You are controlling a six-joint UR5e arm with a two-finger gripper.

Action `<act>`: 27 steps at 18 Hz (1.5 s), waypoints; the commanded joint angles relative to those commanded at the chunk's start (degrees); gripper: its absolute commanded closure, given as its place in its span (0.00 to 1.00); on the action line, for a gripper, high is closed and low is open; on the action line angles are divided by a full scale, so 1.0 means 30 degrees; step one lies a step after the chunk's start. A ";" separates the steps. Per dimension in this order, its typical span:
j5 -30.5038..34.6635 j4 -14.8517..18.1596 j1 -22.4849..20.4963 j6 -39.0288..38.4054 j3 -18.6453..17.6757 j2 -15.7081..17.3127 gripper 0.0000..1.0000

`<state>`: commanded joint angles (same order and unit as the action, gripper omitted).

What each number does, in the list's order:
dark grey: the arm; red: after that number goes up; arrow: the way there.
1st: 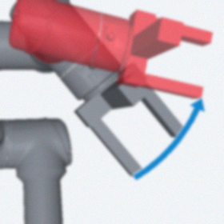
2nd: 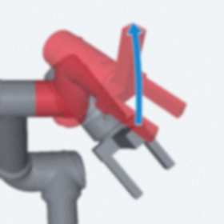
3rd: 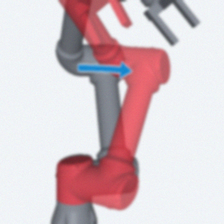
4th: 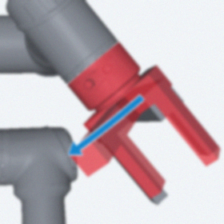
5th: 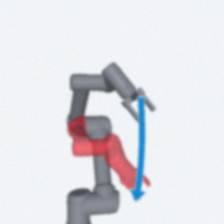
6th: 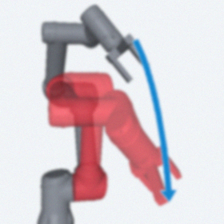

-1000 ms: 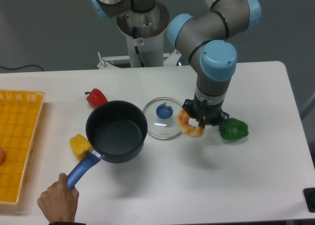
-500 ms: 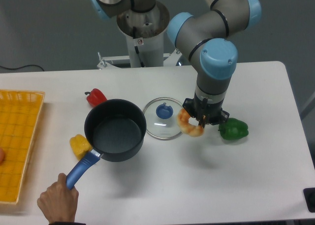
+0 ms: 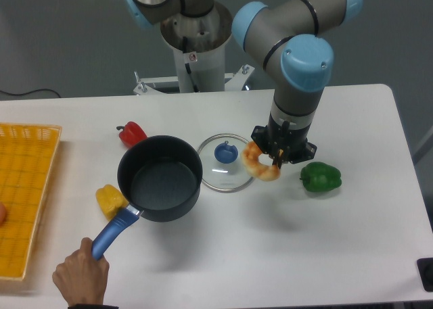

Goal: Place the donuts in the pot
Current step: 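Carry the held donut over the black saucepan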

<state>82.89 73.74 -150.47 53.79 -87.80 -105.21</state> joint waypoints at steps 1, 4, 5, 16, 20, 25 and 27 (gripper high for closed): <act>-0.0235 0.0233 -0.0029 -0.0089 0.0000 0.0089 0.90; -0.0441 0.1170 -0.0146 -0.0148 0.0029 0.0557 0.90; -0.0587 0.1434 -0.0089 -0.0351 0.0029 0.0733 0.90; -0.4133 0.1438 0.1344 -0.6473 0.0497 0.3048 0.90; -0.4134 -0.0843 0.2721 -0.8875 0.0645 0.2844 0.90; -0.4016 -0.1903 0.3427 -0.9699 0.0645 0.2317 0.89; -0.4016 -0.1903 0.3602 -0.9728 0.0615 0.2200 0.89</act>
<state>70.84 68.03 -139.66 24.61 -85.96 -98.61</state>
